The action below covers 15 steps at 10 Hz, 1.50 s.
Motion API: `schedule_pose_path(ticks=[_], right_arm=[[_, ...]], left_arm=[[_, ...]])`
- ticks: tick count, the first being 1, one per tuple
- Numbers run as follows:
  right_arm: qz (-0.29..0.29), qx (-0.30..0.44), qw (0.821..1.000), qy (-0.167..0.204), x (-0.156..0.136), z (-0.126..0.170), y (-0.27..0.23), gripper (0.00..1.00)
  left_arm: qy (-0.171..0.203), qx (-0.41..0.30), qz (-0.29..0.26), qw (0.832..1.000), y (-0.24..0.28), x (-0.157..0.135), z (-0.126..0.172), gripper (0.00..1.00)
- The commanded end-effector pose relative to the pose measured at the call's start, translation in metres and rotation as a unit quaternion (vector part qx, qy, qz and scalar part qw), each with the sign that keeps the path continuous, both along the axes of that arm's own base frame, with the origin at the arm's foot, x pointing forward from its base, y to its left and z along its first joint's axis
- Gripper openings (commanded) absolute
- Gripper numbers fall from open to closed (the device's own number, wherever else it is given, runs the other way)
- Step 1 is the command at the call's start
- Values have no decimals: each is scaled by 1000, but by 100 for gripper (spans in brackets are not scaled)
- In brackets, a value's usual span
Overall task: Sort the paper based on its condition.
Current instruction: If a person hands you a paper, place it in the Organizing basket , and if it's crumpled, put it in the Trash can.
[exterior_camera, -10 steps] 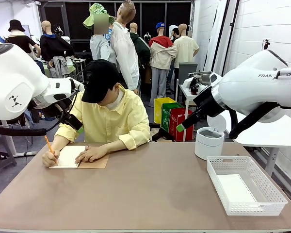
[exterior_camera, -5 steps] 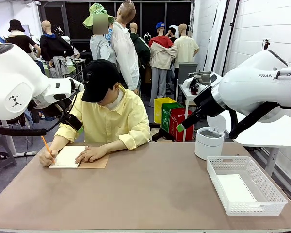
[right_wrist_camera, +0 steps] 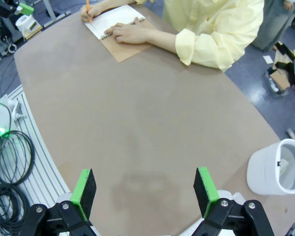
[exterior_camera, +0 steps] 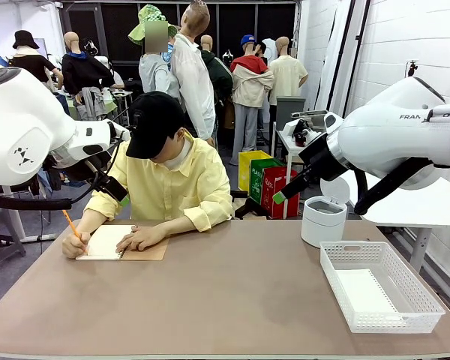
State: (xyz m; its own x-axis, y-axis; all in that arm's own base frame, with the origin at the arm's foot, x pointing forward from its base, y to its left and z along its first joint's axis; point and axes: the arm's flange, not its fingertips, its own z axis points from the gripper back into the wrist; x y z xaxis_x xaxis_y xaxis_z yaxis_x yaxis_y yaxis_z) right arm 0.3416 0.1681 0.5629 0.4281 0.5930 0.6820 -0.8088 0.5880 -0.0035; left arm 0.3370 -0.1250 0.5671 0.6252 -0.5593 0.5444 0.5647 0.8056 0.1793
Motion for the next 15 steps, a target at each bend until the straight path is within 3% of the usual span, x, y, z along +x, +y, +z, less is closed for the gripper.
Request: schedule_pose_path(ticks=[1, 15], right_arm=[[0, 0, 1000, 1, 1, 0, 0, 100], [0, 0, 1000, 1, 1, 0, 0, 100]], left_arm=[[-1, 0, 0, 1000, 1, 0, 1, 100], [-1, 0, 0, 1000, 1, 0, 1, 100]])
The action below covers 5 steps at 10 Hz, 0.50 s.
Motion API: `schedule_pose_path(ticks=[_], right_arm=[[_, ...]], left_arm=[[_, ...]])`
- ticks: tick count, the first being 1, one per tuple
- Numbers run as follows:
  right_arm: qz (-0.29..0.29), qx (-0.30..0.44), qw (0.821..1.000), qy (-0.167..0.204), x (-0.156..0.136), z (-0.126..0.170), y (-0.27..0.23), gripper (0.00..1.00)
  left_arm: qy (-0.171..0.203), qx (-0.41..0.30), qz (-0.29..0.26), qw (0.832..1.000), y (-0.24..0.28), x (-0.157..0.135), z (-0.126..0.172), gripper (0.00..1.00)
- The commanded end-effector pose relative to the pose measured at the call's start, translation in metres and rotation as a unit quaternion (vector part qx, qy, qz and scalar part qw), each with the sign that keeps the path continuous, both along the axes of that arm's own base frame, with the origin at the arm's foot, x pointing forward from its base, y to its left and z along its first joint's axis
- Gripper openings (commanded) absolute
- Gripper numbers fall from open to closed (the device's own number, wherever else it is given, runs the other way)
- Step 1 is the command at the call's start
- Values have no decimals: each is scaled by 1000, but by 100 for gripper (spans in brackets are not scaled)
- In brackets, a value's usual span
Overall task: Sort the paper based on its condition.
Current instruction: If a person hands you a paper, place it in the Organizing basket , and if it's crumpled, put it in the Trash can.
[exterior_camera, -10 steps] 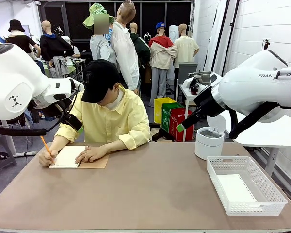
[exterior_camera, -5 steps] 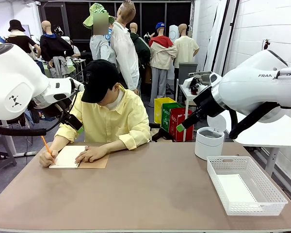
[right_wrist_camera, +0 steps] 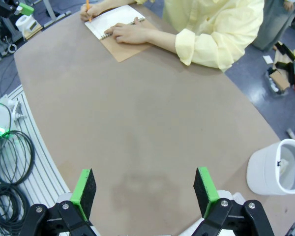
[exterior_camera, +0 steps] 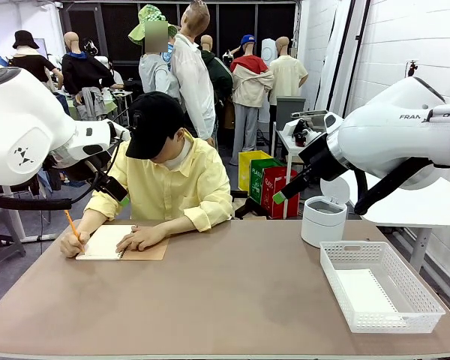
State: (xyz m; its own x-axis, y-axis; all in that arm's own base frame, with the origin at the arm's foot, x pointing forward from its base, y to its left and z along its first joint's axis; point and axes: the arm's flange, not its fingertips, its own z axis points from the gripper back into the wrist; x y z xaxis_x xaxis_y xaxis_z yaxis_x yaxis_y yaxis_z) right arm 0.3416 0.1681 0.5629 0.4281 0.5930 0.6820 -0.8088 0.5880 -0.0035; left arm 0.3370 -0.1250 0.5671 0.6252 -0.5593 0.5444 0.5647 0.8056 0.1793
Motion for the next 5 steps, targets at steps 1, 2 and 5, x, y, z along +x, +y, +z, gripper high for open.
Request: schedule_pose_path(ticks=[1, 2, 5], right_arm=[[0, 0, 1000, 1, 1, 0, 0, 100], [0, 0, 1000, 1, 1, 0, 0, 100], [0, 0, 1000, 1, 1, 0, 0, 100]], left_arm=[[-1, 0, 0, 1000, 1, 0, 1, 100], [-1, 0, 0, 1000, 1, 0, 1, 100], [-1, 0, 0, 1000, 1, 0, 1, 100]])
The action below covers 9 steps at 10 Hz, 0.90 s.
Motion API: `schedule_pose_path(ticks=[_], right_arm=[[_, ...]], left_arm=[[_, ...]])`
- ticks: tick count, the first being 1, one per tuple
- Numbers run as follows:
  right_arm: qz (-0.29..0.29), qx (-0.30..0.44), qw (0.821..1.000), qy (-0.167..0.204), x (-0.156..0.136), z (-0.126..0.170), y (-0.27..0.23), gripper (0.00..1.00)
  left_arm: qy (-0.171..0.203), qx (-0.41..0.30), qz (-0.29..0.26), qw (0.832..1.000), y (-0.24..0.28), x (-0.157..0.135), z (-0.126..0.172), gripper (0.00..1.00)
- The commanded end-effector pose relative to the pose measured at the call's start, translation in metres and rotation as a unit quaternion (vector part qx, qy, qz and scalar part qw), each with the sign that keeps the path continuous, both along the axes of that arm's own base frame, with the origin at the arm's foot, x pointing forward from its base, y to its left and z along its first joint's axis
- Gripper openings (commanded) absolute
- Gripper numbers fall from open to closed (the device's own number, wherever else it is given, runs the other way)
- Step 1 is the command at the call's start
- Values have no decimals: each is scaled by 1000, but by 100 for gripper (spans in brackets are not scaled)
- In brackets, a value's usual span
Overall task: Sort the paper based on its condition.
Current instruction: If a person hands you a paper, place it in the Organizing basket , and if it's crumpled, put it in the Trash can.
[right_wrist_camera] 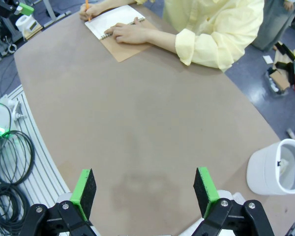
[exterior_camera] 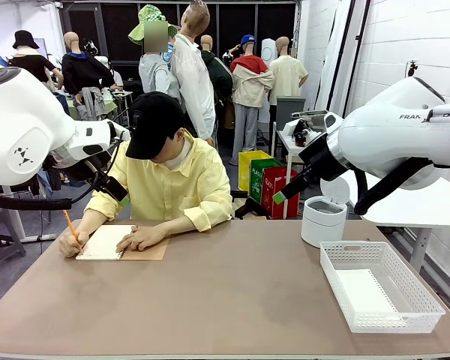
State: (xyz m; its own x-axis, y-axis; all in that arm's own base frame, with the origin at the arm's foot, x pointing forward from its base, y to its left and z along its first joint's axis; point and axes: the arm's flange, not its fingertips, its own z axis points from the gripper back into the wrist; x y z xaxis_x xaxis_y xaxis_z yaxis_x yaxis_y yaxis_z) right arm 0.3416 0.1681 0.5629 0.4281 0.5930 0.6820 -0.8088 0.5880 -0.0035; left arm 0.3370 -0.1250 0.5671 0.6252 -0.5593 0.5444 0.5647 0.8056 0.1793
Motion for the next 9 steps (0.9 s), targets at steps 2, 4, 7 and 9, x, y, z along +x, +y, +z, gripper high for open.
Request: schedule_pose_path(ticks=[2, 4, 7, 9], right_arm=[[0, 0, 1000, 1, 1, 0, 0, 100], [0, 0, 1000, 1, 1, 0, 0, 100], [0, 0, 1000, 1, 1, 0, 0, 100], [0, 0, 1000, 1, 1, 0, 0, 100]], left_arm=[[-1, 0, 0, 1000, 1, 0, 1, 100], [-1, 0, 0, 1000, 1, 0, 1, 100], [-1, 0, 0, 1000, 1, 0, 1, 100], [-1, 0, 0, 1000, 1, 0, 1, 100]])
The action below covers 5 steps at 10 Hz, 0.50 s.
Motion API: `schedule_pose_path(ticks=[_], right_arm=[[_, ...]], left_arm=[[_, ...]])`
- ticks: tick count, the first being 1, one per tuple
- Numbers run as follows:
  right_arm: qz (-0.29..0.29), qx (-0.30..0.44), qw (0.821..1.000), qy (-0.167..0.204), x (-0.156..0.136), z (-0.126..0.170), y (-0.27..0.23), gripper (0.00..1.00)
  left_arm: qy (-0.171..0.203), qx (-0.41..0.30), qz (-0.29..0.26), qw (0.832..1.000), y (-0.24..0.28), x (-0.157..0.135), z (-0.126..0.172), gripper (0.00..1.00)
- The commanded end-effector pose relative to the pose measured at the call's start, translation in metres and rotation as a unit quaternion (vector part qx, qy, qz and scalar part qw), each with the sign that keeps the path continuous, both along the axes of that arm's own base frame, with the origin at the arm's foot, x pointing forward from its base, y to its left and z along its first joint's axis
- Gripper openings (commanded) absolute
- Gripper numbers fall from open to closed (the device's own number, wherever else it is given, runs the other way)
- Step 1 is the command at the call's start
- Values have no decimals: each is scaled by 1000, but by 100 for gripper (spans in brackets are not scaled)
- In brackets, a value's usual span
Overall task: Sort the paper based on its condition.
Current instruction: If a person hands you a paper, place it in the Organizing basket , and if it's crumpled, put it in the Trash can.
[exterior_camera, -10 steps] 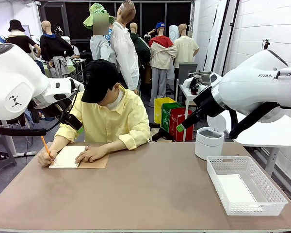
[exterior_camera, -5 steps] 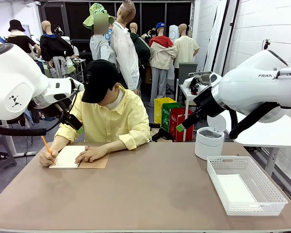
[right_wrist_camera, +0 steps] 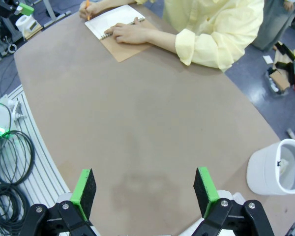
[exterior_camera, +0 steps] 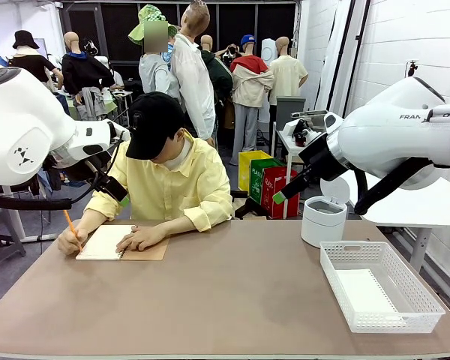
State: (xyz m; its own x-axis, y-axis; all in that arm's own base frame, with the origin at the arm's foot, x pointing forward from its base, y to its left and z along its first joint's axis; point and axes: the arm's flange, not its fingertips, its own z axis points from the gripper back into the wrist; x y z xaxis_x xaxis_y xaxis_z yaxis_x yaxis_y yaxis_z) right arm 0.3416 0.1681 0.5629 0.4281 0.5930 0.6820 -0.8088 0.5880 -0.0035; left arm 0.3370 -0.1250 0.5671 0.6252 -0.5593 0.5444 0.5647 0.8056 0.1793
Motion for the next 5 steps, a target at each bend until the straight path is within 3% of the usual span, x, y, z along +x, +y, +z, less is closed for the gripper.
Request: schedule_pose_path(ticks=[1, 5], right_arm=[[0, 0, 1000, 1, 1, 0, 0, 100], [0, 0, 1000, 1, 1, 0, 0, 100]], left_arm=[[-1, 0, 0, 1000, 1, 0, 1, 100], [-1, 0, 0, 1000, 1, 0, 1, 100]])
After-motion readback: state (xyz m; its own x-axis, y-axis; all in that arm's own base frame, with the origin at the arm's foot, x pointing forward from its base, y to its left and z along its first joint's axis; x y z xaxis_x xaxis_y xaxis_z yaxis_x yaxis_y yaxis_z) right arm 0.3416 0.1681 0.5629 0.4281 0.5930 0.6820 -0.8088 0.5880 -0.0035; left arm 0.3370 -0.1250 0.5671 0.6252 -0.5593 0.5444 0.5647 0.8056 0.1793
